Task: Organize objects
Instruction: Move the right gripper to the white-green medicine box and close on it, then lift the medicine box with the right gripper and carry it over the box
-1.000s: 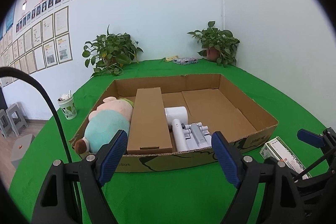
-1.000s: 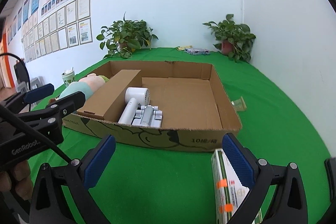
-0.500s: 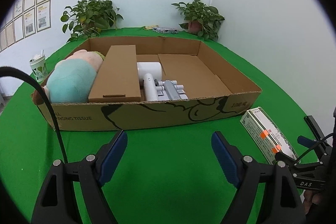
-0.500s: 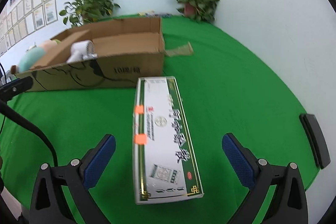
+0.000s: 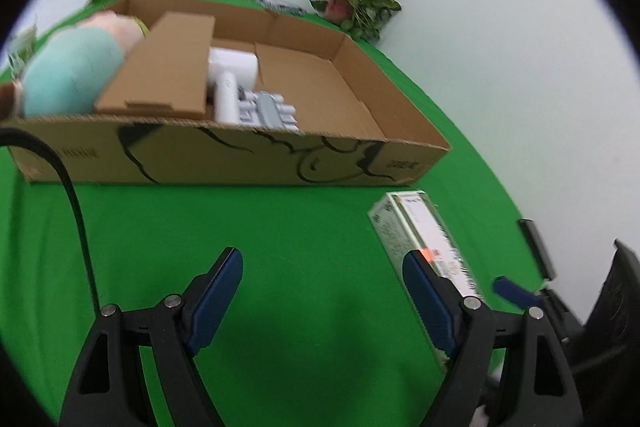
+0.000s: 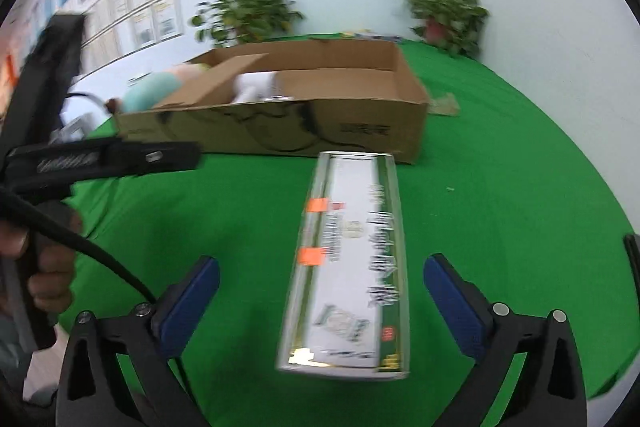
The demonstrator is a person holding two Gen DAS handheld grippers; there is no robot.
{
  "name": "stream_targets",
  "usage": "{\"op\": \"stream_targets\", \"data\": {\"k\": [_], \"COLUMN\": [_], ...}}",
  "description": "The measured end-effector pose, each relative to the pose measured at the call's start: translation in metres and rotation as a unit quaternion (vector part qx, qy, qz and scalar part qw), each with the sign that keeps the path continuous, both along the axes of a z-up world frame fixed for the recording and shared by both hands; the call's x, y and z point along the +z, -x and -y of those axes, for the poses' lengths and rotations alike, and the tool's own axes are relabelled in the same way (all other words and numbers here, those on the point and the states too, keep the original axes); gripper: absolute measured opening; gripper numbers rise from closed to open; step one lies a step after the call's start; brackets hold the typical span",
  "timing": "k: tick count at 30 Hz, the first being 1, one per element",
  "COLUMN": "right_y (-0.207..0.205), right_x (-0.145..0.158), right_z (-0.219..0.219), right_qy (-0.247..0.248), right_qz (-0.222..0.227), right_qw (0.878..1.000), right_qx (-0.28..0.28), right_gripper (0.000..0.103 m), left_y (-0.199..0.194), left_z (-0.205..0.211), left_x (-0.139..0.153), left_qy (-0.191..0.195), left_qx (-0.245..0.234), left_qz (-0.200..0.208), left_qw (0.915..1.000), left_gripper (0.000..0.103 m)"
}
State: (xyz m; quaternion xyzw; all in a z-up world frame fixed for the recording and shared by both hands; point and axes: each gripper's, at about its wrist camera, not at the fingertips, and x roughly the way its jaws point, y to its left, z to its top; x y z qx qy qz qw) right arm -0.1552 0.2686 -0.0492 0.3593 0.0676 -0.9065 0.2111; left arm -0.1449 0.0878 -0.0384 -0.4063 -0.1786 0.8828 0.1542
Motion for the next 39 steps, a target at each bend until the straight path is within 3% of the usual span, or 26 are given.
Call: {"op": "stream_targets", "data": {"k": [4,11,17,21,23,28,34,39], "right_y": [-0.005,0.005,0.003,0.003,0.005,0.008,0.004,-0.001], "right_x": [-0.004,-0.007,-0.016,-0.022,-0.023,-0.022,-0.018,-0.012], "right_z": [0.017,0.01,0.009,0.014,0.015,0.013,0.003,0.0], "right_qy": [-0.026,-0.037,-0.037,-0.033,-0.033,-0.011,0.063,0.111], "right_qz": [-0.005,-0.008,0.013,0.03,0.033,0.043,0.073,0.083], "right_qw": [0.999,0.999,0.999,0.999,0.999,0.999,0.995,0.989], "right_qx": [0.023,-0.016,-0.008,0.005,0.001,0.002,0.025,0.041], "right_gripper": [0.102,0.102,0.101,0.072,0.071,0.069,0.067,0.067], "left_y": [0.006,0.018,0.021,0.018,0.018,0.018,0.016,0.013], "left_z": [-0.009,-0.034,-0.053,-0.058,-0.059,-0.062,-0.065,-0.07], "left_x": [-0.007,-0.013,-0.023,-0.03,-0.032,-0.035,-0.04,-0.04], "left_qy": [-0.039,-0.059,-0.075,-0.078,-0.078,-0.088,-0.107,-0.089], "left_qx": [-0.033,-0.087,-0.122,-0.128,-0.13,-0.134,-0.142,-0.137], "left_qz": [0.023,0.044,0.064,0.073,0.074,0.078,0.085,0.075], "left_qw": [0.9984,0.9935,0.9876,0.986,0.9856,0.9839,0.9804,0.9837], "left_gripper": [0.082,0.082,0.082,0.082,0.081,0.081,0.081,0.061]}}
